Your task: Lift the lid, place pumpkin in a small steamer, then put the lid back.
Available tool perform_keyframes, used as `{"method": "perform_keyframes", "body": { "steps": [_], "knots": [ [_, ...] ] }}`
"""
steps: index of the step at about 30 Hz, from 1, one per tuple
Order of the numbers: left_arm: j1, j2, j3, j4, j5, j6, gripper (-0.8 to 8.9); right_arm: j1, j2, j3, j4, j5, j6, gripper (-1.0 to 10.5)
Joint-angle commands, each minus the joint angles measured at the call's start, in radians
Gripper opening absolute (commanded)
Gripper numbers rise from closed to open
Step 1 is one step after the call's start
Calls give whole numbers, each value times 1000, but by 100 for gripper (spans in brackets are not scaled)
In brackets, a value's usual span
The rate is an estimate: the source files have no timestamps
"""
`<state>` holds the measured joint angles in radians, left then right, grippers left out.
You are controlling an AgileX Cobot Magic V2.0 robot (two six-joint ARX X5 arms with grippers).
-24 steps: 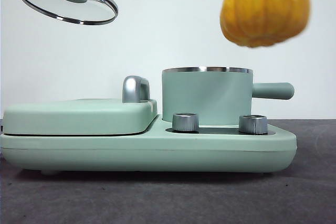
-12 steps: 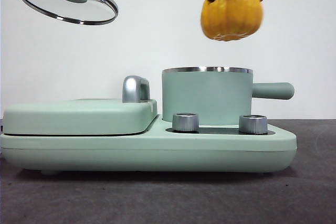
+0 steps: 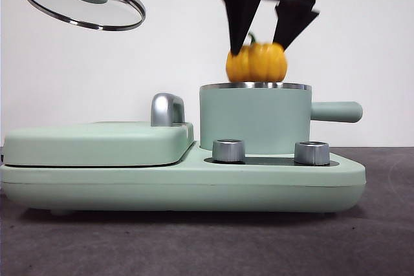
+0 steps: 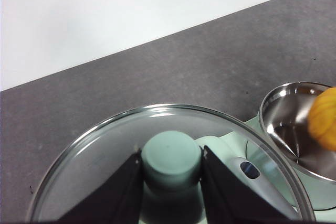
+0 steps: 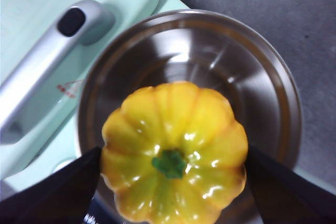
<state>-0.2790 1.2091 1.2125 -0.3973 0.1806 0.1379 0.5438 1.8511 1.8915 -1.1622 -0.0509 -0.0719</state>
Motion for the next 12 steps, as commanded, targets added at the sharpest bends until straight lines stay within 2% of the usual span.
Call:
{"method": "perform_keyframes", "body": {
  "steps": [1, 12],
  "knots": [
    [-2, -1, 24, 31, 3, 7, 15, 3, 40, 29, 26, 3, -24, 377],
    [-2, -1, 24, 53, 3, 7, 15, 2, 140, 29, 82, 5, -42, 377]
  ]
}}
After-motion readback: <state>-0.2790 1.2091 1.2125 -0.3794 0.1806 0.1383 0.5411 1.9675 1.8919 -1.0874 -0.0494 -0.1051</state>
